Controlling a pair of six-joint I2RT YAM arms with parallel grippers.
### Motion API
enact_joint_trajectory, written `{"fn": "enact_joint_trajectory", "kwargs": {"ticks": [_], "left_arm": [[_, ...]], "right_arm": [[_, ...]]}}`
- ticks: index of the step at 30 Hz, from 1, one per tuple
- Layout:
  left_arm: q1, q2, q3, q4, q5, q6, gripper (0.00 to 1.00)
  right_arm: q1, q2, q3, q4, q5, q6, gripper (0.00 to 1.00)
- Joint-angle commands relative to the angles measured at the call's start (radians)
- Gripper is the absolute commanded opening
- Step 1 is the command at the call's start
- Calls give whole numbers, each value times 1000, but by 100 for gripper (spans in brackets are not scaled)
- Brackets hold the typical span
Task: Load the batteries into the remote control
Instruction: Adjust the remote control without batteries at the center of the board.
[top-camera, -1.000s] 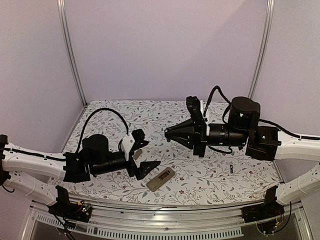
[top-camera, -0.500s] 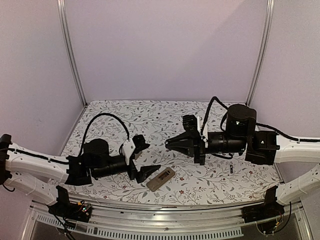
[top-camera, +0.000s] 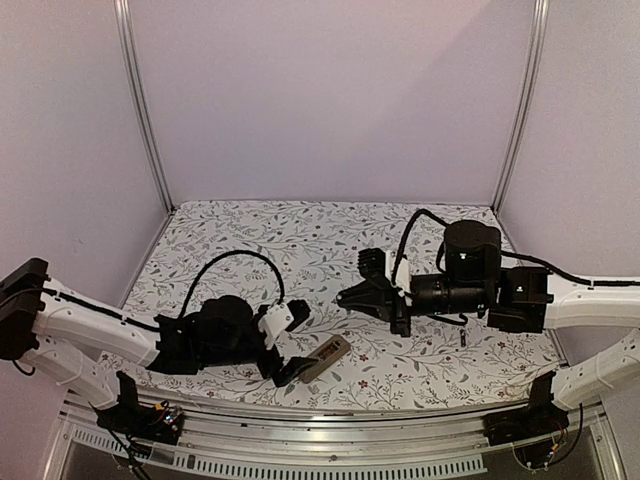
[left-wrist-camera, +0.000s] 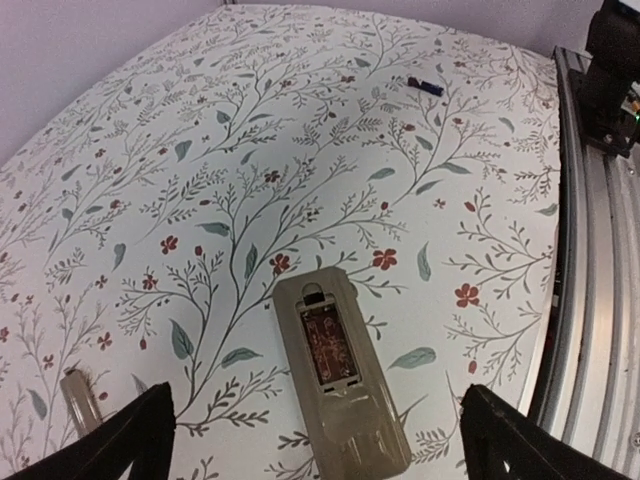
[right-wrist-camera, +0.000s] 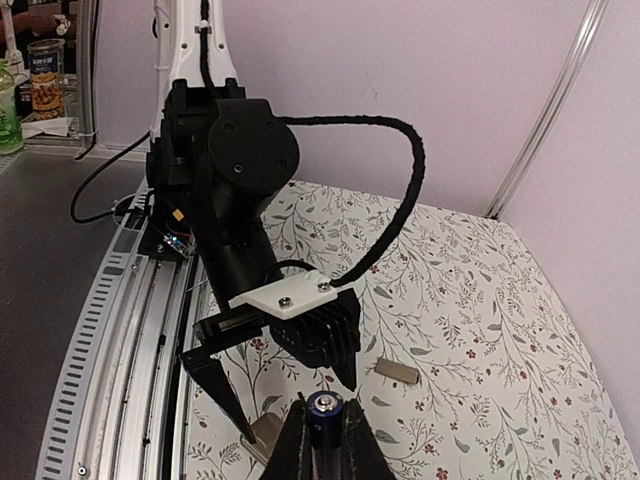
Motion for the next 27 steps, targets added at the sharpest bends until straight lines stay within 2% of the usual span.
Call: {"fn": "enact_joint_trajectory", "kwargs": {"ticks": [1,5,16,19,24,27], "left_arm": [[-19,72,38,-172,10,-73,100],[-41,163,40,-173,47,-72,100],[-31,322,76,-110,-35,-39,97],[-29,330,64,-65,-15,-9,90],[-20,314,44,-58,36,61,70],[-14,302,45,-83,79,82,65]], "right_arm": [[-67,25,-40,-20,-24,9,0],[-105,55,-44,1,-64,-5,0],[-149,148,-60,9,-122,8,0],[-156,153,-63,10,-131,13,0],[-161,147,-75,10,-134,22,0],[-161,143,-82,7,-135,26,0]]}}
